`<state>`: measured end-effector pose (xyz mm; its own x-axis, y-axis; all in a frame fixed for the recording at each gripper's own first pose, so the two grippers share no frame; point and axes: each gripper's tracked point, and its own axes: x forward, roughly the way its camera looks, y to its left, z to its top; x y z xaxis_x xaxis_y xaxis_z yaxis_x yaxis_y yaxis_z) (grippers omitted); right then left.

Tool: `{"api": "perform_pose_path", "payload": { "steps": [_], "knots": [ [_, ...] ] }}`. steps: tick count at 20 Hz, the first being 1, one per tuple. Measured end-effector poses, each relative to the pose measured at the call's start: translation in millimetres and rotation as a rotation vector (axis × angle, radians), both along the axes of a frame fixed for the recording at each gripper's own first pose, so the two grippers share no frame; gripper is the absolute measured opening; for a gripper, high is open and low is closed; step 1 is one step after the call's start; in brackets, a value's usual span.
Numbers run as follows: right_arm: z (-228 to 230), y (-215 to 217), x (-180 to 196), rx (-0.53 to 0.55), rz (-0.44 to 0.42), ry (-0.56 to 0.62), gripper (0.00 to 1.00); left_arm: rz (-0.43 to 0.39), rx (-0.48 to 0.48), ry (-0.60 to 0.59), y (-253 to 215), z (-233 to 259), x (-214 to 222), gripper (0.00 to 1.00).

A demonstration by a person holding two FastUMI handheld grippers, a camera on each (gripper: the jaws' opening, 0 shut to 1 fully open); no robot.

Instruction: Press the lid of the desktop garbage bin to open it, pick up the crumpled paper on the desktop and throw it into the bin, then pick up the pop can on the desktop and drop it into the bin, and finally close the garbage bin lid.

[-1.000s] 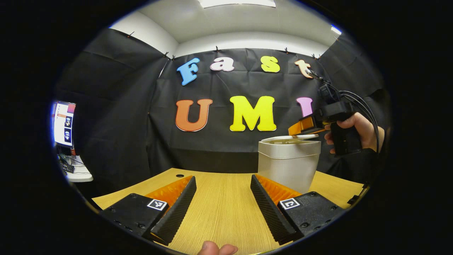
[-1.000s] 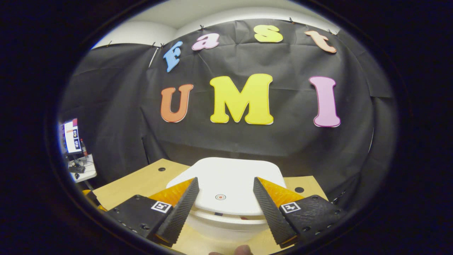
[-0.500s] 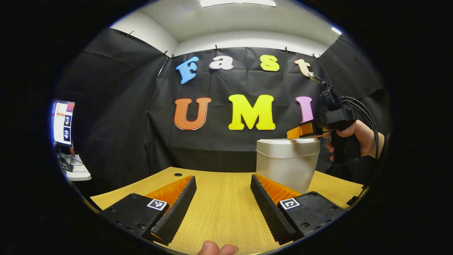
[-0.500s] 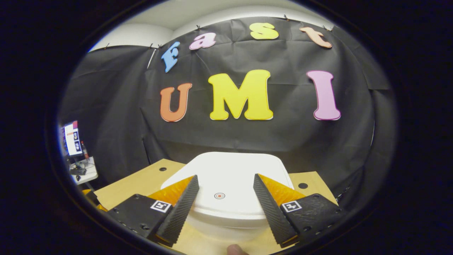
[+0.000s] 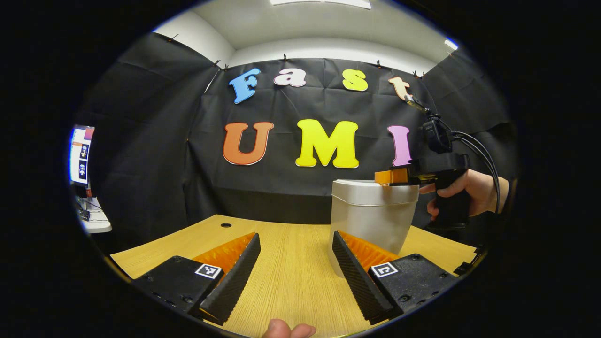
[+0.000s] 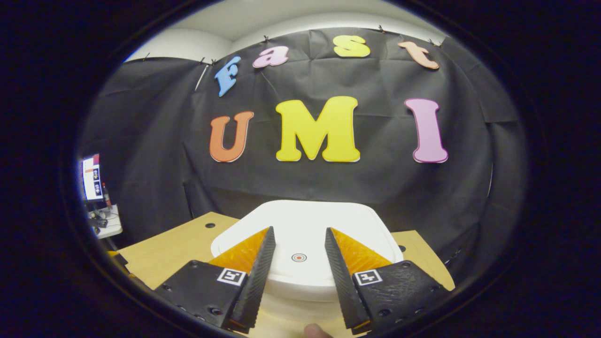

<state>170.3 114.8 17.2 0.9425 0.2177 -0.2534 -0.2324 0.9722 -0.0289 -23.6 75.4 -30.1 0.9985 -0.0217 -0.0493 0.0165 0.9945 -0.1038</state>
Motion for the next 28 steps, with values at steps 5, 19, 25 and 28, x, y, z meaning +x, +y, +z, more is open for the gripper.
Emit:
{"api": "perform_pose_path", "payload": {
  "steps": [5,19,25,28],
  "knots": [
    [8.2,-6.4,0.6,0.013,-0.031,-0.034,0.85,0.029,-0.003,-0.009,5.9,4.3,-1.4,0.99],
    [53.5,-65.2,-78.7,0.05,-0.081,-0.243,0.97,0.047,0.049,-0.057,-12.0,33.7,1.3,0.99],
    [23.7,-101.7,-148.1,0.071,-0.143,-0.248,0.98,0.038,0.04,-0.068,-31.1,39.9,5.0,0.99],
    [21.0,-121.1,-172.7,0.071,-0.183,-0.27,0.98,0.012,0.056,-0.074,-49.1,43.6,0.6,0.99]
  ]
}}
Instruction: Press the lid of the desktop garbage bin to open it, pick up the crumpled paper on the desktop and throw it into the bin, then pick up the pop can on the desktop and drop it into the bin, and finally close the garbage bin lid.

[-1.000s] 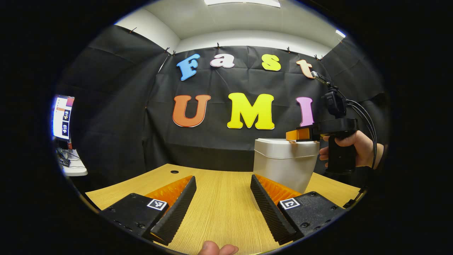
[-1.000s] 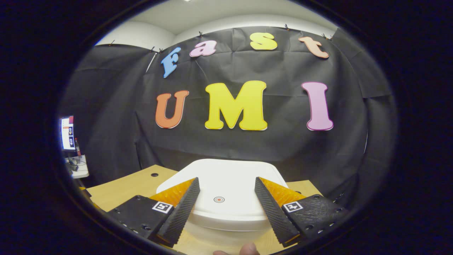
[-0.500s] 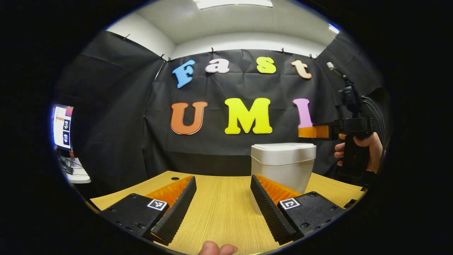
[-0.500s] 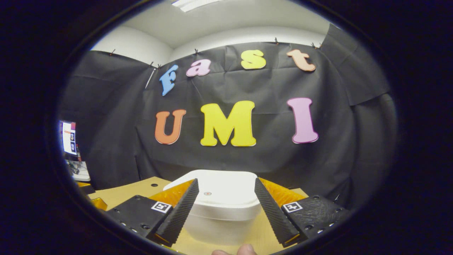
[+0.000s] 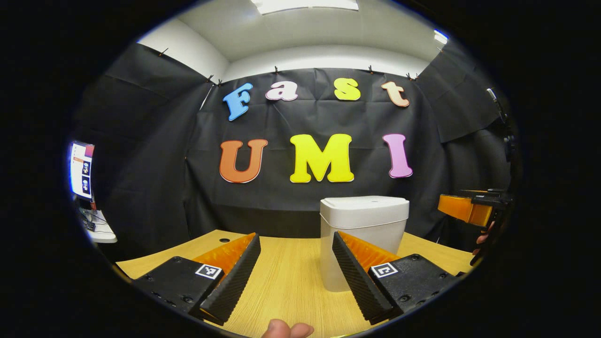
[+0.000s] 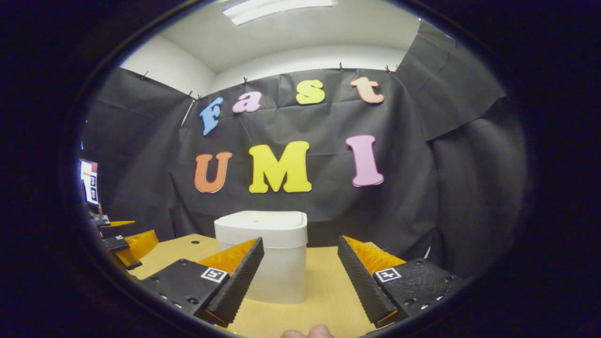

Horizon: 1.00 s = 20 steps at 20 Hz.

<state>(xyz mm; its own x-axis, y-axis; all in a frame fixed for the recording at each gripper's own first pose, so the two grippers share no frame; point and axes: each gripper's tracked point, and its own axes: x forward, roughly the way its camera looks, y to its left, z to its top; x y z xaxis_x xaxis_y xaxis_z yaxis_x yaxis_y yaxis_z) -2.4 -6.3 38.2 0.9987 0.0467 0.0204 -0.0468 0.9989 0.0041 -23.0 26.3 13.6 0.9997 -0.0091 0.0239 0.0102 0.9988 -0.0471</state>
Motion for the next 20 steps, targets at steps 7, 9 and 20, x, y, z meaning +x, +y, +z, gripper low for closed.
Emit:
{"api": "perform_pose_path", "payload": {
  "steps": [7,9,20],
  "knots": [
    [-21.3,-8.3,-28.3,-0.052,-0.035,-0.041,0.98,-0.007,0.002,0.008,-22.6,-8.1,-9.1,0.99],
    [-22.0,-5.4,-29.2,-0.056,-0.03,-0.045,0.98,-0.001,0.015,0.005,-22.6,-7.1,-8.8,0.99],
    [-26.8,10.1,-30.1,-0.039,-0.004,-0.036,0.98,0.002,-0.001,0.016,-16.8,-12.4,-9.2,0.99]
  ]
}}
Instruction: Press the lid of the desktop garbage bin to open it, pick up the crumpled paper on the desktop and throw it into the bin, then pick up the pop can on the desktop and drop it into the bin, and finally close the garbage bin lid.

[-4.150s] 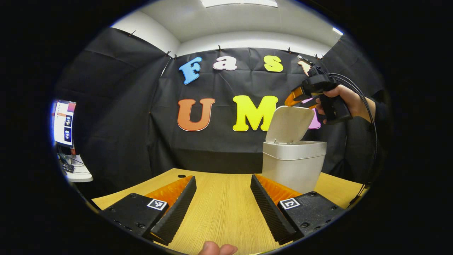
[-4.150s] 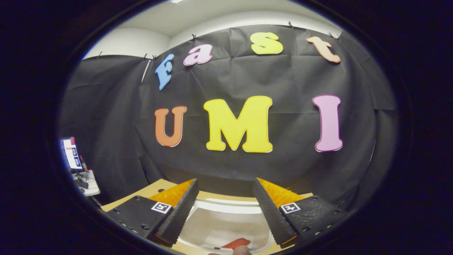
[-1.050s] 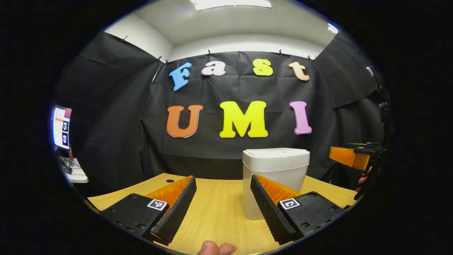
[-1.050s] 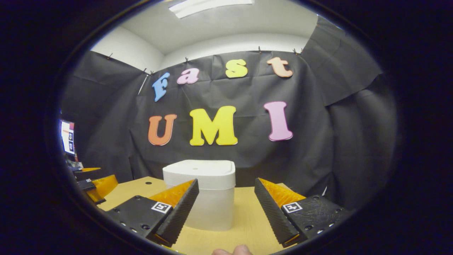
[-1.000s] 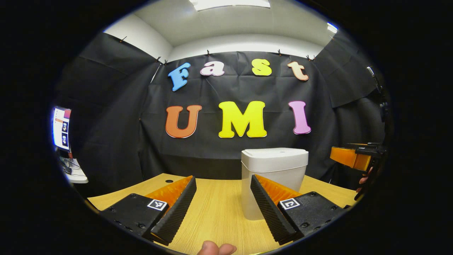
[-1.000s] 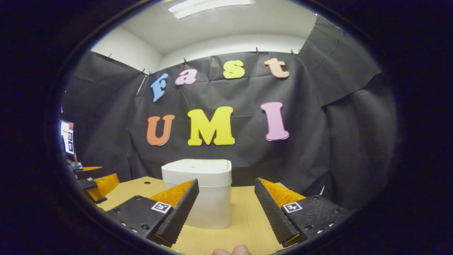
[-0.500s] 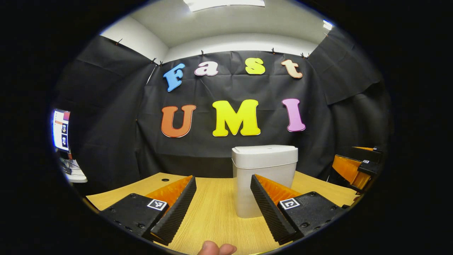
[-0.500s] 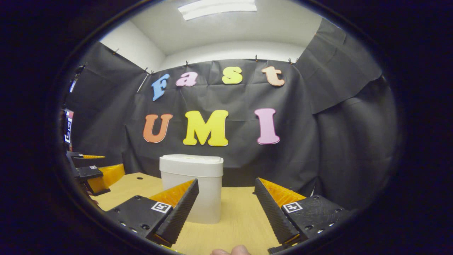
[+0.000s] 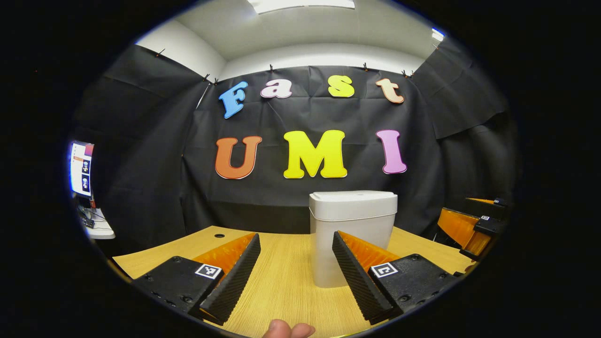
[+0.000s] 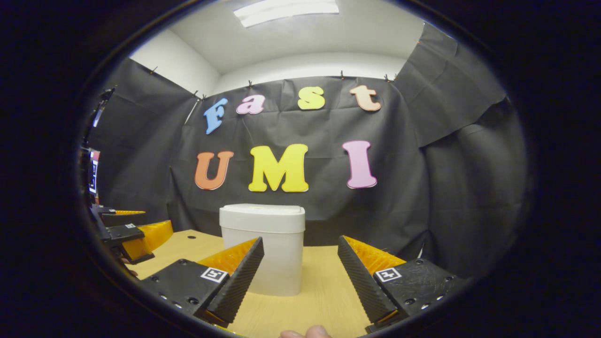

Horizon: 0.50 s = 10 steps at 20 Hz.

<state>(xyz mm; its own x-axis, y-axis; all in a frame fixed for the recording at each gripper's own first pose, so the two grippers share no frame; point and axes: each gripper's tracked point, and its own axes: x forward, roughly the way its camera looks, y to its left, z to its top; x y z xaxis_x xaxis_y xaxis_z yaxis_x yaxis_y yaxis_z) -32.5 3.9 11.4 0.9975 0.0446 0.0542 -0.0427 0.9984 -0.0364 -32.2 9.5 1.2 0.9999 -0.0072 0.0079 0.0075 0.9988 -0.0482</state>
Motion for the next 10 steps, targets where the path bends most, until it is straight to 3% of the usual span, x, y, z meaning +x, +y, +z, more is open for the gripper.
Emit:
{"api": "perform_pose_path", "payload": {
  "steps": [10],
  "knots": [
    [0.3,3.4,-2.5,-0.014,-0.004,-0.01,0.98,-0.004,0.018,-0.011,1.4,1.0,-2.3,0.99]
  ]
}}
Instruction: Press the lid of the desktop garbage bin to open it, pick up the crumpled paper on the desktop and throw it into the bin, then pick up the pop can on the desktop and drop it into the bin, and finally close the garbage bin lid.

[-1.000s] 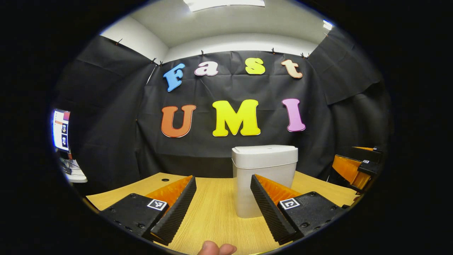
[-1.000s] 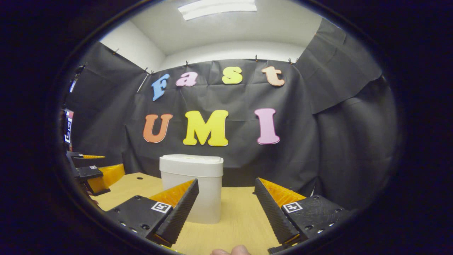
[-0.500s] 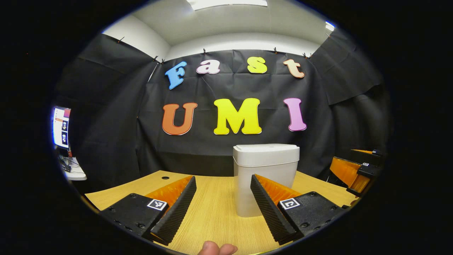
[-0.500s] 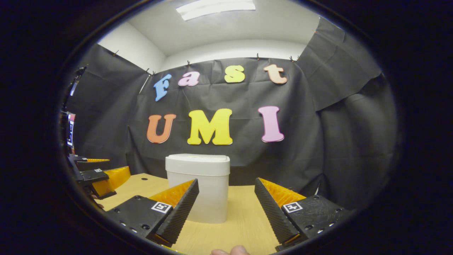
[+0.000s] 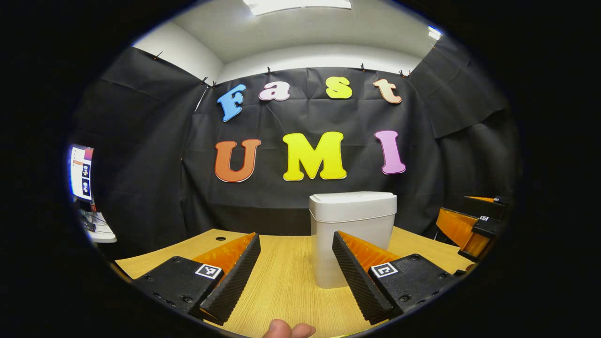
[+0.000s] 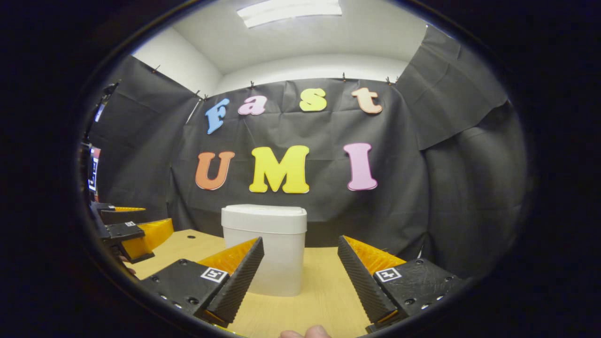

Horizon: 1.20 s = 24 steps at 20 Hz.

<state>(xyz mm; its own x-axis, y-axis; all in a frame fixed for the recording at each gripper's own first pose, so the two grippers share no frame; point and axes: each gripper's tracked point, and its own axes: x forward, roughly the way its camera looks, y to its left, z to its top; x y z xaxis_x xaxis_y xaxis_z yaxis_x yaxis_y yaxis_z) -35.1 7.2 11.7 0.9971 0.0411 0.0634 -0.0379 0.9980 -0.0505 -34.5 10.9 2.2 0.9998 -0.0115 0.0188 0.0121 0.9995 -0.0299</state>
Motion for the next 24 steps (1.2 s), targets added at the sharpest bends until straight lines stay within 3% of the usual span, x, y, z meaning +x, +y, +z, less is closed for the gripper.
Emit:
{"api": "perform_pose_path", "payload": {
  "steps": [24],
  "knots": [
    [-14.6,-8.3,4.0,-0.016,-0.071,0.036,0.98,-0.007,-0.01,0.026,-2.6,-14.5,4.7,0.99]
  ]
}}
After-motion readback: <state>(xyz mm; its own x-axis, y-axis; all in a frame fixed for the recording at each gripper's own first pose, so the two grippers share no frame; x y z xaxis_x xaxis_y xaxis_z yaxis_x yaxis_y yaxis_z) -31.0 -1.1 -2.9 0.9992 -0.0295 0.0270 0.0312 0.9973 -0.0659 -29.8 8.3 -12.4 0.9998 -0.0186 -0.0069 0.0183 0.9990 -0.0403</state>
